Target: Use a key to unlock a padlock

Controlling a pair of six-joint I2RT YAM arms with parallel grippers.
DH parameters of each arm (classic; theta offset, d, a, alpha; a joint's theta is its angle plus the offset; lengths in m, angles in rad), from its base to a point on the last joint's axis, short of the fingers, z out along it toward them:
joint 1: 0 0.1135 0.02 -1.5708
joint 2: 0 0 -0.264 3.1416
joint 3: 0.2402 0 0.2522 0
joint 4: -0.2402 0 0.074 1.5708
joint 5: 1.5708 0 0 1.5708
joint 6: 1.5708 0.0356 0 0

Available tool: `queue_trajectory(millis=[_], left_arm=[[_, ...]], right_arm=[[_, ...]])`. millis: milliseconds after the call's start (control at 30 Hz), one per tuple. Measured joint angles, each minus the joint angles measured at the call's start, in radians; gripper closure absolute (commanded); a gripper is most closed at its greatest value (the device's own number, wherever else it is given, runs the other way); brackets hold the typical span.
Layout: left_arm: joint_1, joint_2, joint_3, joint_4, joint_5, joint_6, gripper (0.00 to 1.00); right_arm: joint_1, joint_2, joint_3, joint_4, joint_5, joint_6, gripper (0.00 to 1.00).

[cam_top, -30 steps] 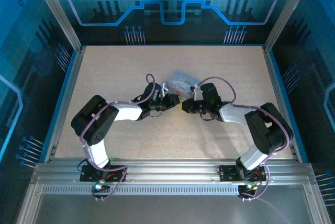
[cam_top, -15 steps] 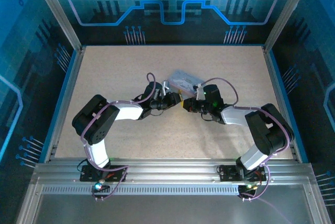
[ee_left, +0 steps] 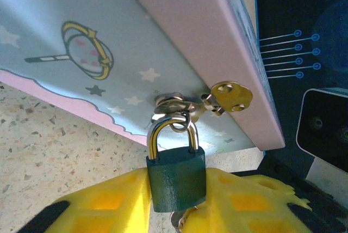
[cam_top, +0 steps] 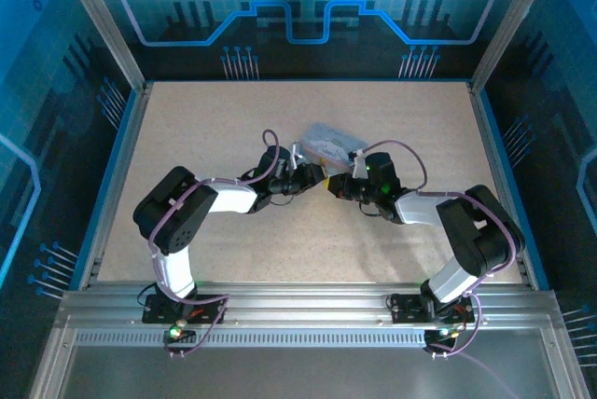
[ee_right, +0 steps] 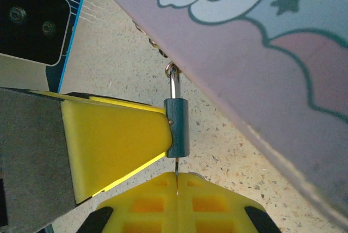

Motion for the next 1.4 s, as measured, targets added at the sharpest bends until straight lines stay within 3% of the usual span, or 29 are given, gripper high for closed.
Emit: queue_trajectory(millis=[533,1067,1400], left_arm=[[0.001,0.000,-0.040,-0.025,-0.003,-0.005,0.45],[0.036,-0.076,-0.199,0.081,-0.090,-0.168,0.47],[0.036,0.022,-0.201,0.272,-0.093,-0.301,0.52]], right_arm=[[-0.004,0.089,0.042,-0.041,0.014,0.000,1.00],[-0.003,0.101,0.048,-0.045,-0.004,0.069,1.00],[-0.003,0.102,0.048,-0.032,-0.008,0.154,1.00]])
